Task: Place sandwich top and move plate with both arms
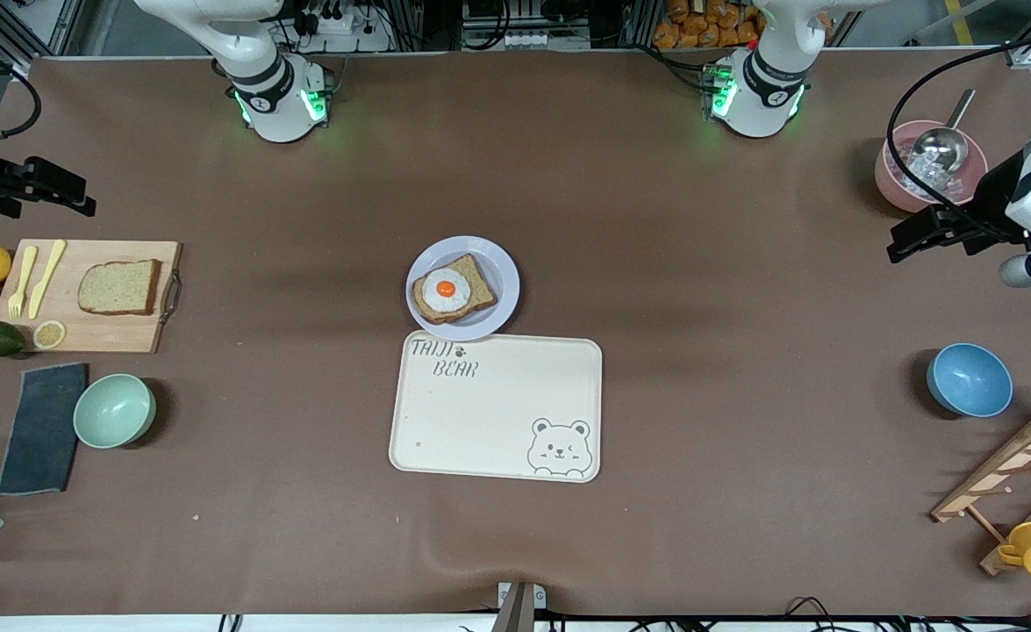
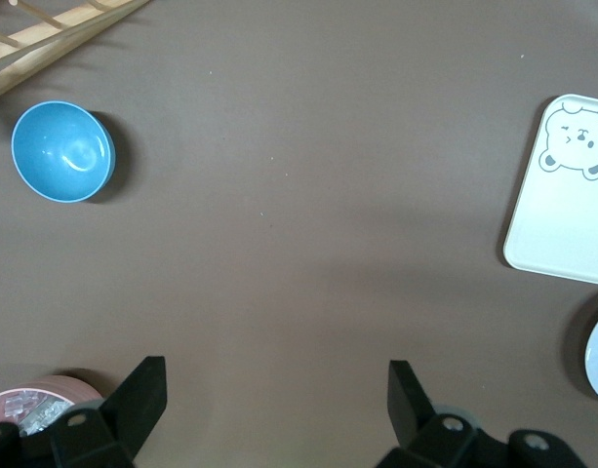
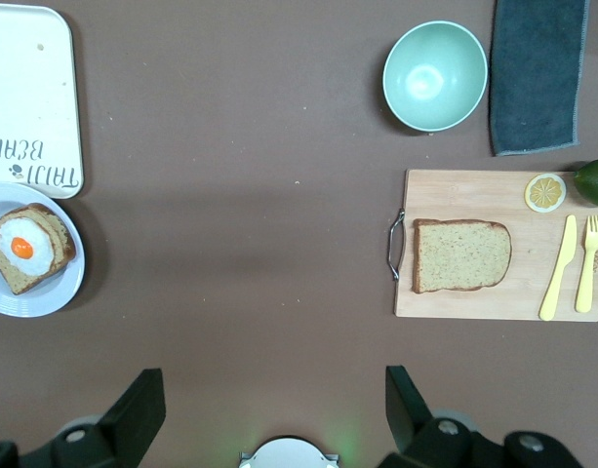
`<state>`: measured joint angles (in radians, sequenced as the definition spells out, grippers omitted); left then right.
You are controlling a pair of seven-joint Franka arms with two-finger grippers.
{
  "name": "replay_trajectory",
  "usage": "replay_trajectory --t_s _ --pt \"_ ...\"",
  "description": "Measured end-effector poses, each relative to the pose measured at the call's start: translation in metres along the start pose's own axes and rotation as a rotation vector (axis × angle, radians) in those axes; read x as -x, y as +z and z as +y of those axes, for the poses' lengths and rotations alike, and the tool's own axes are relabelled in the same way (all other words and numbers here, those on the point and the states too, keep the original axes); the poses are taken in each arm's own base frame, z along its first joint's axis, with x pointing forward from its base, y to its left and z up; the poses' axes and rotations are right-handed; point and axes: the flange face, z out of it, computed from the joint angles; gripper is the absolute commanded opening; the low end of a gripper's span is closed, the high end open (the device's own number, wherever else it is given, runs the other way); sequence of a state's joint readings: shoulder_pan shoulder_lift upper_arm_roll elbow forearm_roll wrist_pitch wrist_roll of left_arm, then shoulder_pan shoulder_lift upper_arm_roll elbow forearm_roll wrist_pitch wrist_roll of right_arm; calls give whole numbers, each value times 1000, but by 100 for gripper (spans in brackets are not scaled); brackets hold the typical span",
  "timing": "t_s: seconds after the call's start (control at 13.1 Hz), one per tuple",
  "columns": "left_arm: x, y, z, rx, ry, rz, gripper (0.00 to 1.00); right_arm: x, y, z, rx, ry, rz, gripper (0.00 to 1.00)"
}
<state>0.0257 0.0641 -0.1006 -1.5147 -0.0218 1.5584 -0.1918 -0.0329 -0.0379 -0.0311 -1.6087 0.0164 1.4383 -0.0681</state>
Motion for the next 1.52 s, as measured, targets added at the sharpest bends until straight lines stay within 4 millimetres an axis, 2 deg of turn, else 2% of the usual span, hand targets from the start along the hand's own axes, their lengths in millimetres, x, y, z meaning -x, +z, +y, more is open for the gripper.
replay_trajectory --t_s 0.23,0.38,0.53,0.69,0.91,1.22,1.45,1.52 --pt "-1 -2 -4 1 -9 5 100 0 3 -1 0 -1 -9 100" --pt "-1 -3 -5 1 -11 6 100 0 14 0 -2 -1 -33 100" --pt "-1 -3 -4 1 -8 7 100 -2 36 4 -3 8 -73 100" --pt "0 -4 -2 1 -6 7 100 -4 69 27 4 48 -104 100" --pt "0 -3 -2 1 -6 5 100 -3 119 95 -9 163 -102 100" --pt "-1 -3 -5 1 -10 4 100 -4 164 193 43 225 -49 100" --pt "-1 -3 -4 1 -10 3 100 1 221 269 31 212 -39 100" --pt "-1 -3 -4 1 -9 3 100 4 241 289 23 206 -47 100"
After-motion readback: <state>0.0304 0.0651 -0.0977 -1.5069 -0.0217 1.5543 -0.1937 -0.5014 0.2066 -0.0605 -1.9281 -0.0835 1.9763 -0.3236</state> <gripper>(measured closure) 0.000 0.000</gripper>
